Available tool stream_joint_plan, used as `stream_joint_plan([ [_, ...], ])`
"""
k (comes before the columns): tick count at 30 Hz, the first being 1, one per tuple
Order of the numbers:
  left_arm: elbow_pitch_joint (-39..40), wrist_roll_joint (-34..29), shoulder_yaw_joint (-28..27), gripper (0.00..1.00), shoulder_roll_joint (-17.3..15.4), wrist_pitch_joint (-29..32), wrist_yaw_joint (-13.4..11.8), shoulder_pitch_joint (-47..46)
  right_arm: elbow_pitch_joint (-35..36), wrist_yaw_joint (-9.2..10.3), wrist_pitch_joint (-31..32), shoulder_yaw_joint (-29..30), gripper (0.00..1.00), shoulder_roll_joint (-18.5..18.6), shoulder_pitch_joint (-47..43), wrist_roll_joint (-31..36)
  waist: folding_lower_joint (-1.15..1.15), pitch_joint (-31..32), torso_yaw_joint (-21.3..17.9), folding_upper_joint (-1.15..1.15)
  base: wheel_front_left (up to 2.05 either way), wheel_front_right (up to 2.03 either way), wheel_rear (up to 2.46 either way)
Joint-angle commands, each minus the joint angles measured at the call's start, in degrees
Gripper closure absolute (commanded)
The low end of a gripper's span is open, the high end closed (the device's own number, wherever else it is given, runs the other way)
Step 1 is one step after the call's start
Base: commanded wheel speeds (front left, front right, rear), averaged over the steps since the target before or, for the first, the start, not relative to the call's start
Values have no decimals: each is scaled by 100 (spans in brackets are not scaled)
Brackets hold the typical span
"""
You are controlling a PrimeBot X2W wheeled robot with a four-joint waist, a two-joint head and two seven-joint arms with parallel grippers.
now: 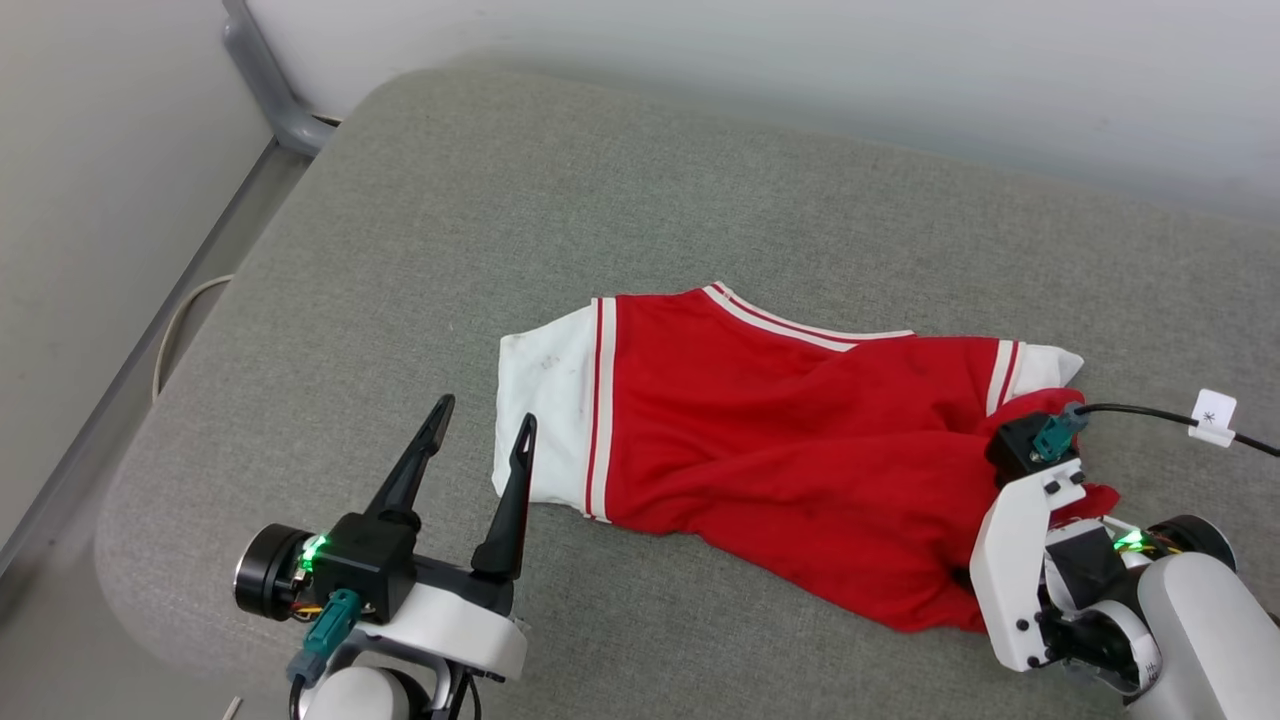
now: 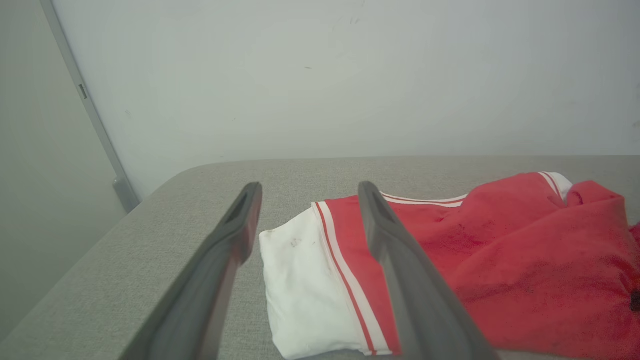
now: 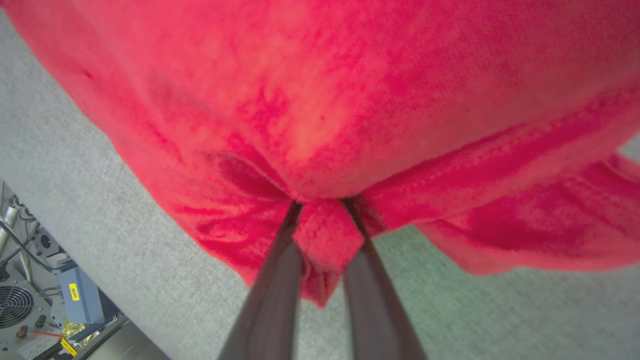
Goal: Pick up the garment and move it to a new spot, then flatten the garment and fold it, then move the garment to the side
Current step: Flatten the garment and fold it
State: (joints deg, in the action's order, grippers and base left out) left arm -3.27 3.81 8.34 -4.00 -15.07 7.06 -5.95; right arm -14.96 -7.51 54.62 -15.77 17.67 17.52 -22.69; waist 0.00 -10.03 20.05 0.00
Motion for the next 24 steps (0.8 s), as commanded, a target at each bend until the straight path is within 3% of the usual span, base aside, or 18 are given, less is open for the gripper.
stream_joint_plan([
  [1,-10,-2,-45,0,6,-15,14,-25,-135,5,-3,-31,100,12,-195,-27,0,47,-39,0,0,0,0],
  [11,-46,-62,-169,0,-9,-15,18,212,770,6,-130,826,100,114,-1008,-114,0,482,-493,0,0,0,0],
  [18,-22,-82,-240,0,-13,-15,10,353,1560,6,-21,1694,100,-356,-2110,129,0,614,-802,0,0,0,0],
  [23,-24,-90,-238,0,-19,-15,20,320,1819,5,24,1704,100,-694,-2581,283,0,562,-967,0,0,0,0],
  [24,-27,-97,-232,0,-20,-15,21,305,1839,5,-51,1700,42,-725,-2571,324,0,552,-986,0,0,0,0],
])
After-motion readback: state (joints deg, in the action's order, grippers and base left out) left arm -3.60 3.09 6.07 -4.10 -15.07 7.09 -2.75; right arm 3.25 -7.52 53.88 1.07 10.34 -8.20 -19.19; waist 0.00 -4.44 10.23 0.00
